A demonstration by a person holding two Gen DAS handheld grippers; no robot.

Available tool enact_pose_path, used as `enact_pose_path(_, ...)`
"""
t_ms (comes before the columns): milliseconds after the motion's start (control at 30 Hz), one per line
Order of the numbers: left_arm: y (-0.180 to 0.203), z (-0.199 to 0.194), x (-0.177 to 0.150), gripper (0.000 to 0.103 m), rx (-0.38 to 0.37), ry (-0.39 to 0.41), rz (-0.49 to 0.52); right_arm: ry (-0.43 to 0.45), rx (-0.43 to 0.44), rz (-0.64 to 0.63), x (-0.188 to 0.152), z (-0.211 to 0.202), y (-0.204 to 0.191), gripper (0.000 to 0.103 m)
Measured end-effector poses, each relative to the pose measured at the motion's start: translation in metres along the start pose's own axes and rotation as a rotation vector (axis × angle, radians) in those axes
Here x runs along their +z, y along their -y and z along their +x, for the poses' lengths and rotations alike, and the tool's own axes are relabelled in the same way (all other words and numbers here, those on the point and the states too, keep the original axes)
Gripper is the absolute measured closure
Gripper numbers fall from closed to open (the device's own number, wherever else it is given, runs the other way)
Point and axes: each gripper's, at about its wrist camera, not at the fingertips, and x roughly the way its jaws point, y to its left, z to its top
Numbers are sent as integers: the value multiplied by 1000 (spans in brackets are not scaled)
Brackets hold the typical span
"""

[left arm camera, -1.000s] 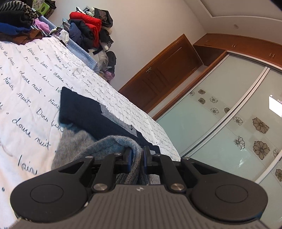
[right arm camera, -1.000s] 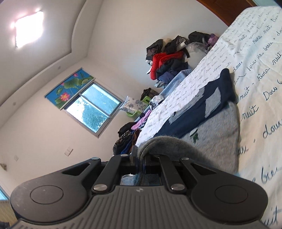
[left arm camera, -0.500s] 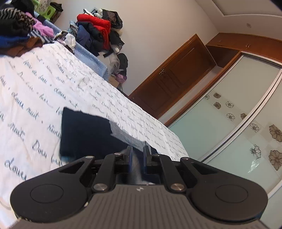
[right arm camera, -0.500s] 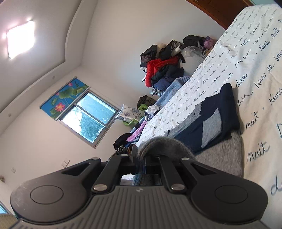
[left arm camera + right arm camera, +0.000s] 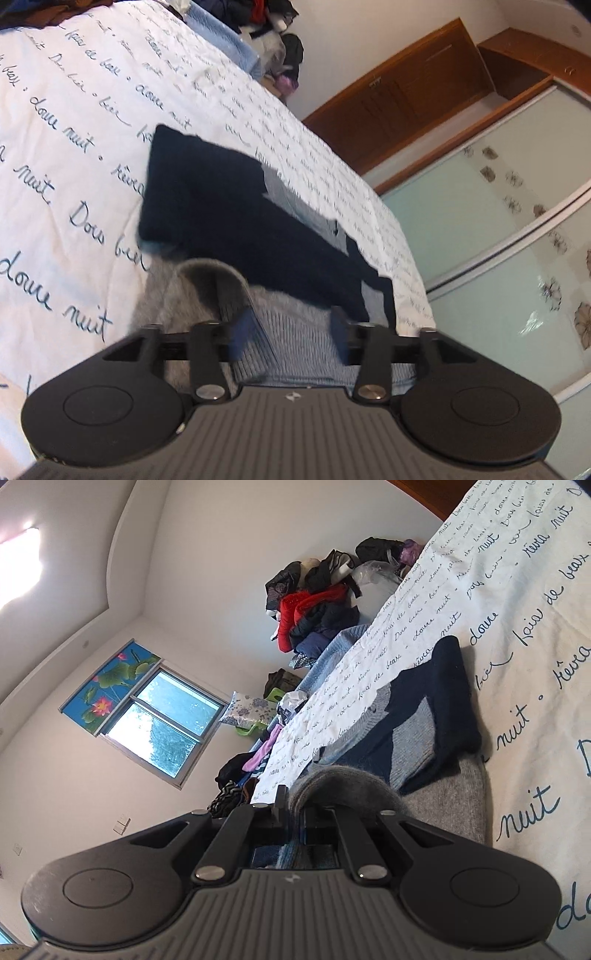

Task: Fold small clothes
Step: 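Carry the lifted grey hem over the sweater body toward the collar with both tools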

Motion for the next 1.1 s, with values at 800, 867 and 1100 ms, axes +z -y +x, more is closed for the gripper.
enact_pose_path(800,25,40,1,96,229,-59,6,0,5,-19,-4,-14,-3,97)
enact_pose_path(867,32,26,7,96,213,-10,20,20,11,-21,0,-16,-4,97)
enact_pose_path(1100,42,0,37,96,163,140,5,67,31,-28,16,-9,-12,97)
